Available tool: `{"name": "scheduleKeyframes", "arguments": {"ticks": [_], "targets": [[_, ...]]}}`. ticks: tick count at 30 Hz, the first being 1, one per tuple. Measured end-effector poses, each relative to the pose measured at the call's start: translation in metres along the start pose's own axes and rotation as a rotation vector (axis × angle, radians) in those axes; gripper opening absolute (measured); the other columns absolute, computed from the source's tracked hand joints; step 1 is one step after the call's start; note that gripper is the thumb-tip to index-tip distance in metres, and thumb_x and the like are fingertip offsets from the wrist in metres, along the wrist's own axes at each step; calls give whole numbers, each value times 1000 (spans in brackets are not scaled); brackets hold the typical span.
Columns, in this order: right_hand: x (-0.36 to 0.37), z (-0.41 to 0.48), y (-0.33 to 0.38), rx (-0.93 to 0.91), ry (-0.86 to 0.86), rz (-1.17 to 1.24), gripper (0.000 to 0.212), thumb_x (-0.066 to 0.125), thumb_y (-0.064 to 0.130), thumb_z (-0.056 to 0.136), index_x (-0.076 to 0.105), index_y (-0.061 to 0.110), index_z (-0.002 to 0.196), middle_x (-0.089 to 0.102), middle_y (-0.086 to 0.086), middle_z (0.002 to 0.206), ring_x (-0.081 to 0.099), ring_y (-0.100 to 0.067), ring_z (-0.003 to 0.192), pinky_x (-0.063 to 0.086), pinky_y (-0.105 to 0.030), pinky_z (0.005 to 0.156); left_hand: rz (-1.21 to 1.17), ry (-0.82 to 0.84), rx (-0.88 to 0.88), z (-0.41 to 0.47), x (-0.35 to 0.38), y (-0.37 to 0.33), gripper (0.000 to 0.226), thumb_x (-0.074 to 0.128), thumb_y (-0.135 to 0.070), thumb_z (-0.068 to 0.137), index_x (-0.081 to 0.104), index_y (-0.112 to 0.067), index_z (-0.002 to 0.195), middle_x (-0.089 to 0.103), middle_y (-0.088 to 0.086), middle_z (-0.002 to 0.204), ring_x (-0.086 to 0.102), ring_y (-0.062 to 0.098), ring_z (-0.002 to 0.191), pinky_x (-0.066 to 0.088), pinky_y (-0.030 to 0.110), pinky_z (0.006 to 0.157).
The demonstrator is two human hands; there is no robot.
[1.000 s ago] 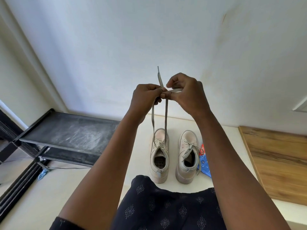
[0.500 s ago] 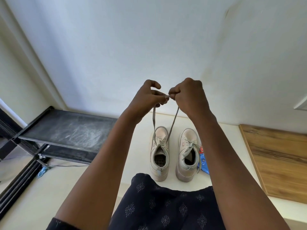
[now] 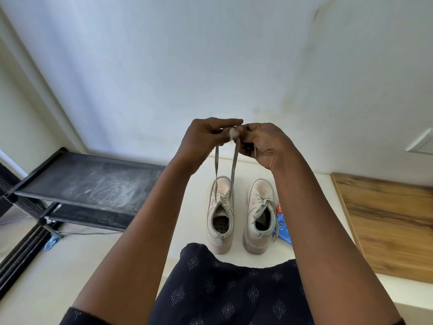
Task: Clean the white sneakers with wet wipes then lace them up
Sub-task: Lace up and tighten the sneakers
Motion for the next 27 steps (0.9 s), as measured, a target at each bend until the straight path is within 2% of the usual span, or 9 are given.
{"name": "scheduleKeyframes", "arguments": {"ticks": [3, 10, 13, 15, 17, 20, 23, 25, 27], "targets": [[-1, -2, -3, -24, 30, 113, 17, 60, 8, 88, 62, 7, 72, 63, 0, 55, 52, -12, 54, 49, -21, 56, -35, -98, -30, 1, 3, 4, 16, 63, -11, 88, 70, -23, 80, 62, -14, 91, 57, 2, 74, 44, 18, 63], [-16, 1, -18, -109, -228, -4, 22, 56, 0, 90, 60, 10, 71, 63, -5, 66, 63, -14, 59, 52, -24, 61, -488, -265, -202, -2, -5, 26, 25, 42, -16, 99, 56, -17, 78, 70, -8, 89, 64, 11, 93, 43, 34, 89], [-3, 5, -26, 22, -218, 386, 32, 38, -8, 94, 51, 8, 70, 62, -11, 71, 66, -23, 68, 53, -38, 71, -779, -256, -202, -4, 7, 33, 30, 32, -12, 102, 46, -17, 76, 61, -5, 67, 61, 12, 70, 46, 33, 83], [5, 7, -30, 53, -183, 794, 33, 30, -10, 96, 45, 5, 71, 57, -14, 70, 64, -23, 59, 56, -40, 61, -900, -299, -183, 0, 13, 36, 29, 30, -10, 101, 44, -15, 75, 46, -4, 56, 48, 12, 55, 48, 31, 77], [4, 11, -37, -23, -208, 849, 36, 24, -13, 94, 41, 7, 69, 47, -11, 65, 50, -13, 41, 50, -29, 47, -905, -351, -171, 4, 12, 36, 30, 29, -6, 99, 42, -14, 74, 39, -4, 52, 37, 10, 48, 44, 24, 63], [-7, 11, -46, -325, -320, 31, 22, 42, 5, 96, 49, 9, 75, 44, -1, 63, 36, -12, 48, 31, -24, 53, -662, -368, -172, 7, 2, 44, 30, 31, -9, 99, 41, -17, 71, 35, -8, 51, 28, 7, 45, 25, 18, 47], [-13, 14, -59, -592, -186, -1087, 23, 60, 38, 87, 66, 16, 93, 63, 1, 78, 56, -19, 74, 35, -26, 64, 181, -181, -116, 5, -5, 59, 29, 41, -22, 95, 44, -22, 66, 44, -11, 55, 37, 8, 52, 29, 23, 51], [-18, 17, -69, -540, -27, -1459, 30, 55, 46, 88, 70, 21, 94, 68, -1, 94, 61, -23, 90, 40, -29, 70, 677, -46, -125, 6, -10, 65, 26, 41, -24, 95, 50, -24, 71, 54, -11, 64, 46, 13, 65, 32, 29, 61], [-27, 17, -77, -458, 42, -1558, 30, 53, 45, 90, 71, 21, 93, 68, -2, 98, 61, -26, 94, 41, -29, 73, 1025, 28, -138, 6, -19, 70, 22, 38, -27, 97, 57, -28, 85, 59, -11, 81, 53, 18, 80, 30, 30, 66]]}}
Point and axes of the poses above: each hand's wrist, its own z-axis towards the middle knuckle, its own x-axis out of the palm, y = z × x, the point moved 1 cm from there along z, towards the middle knuckle
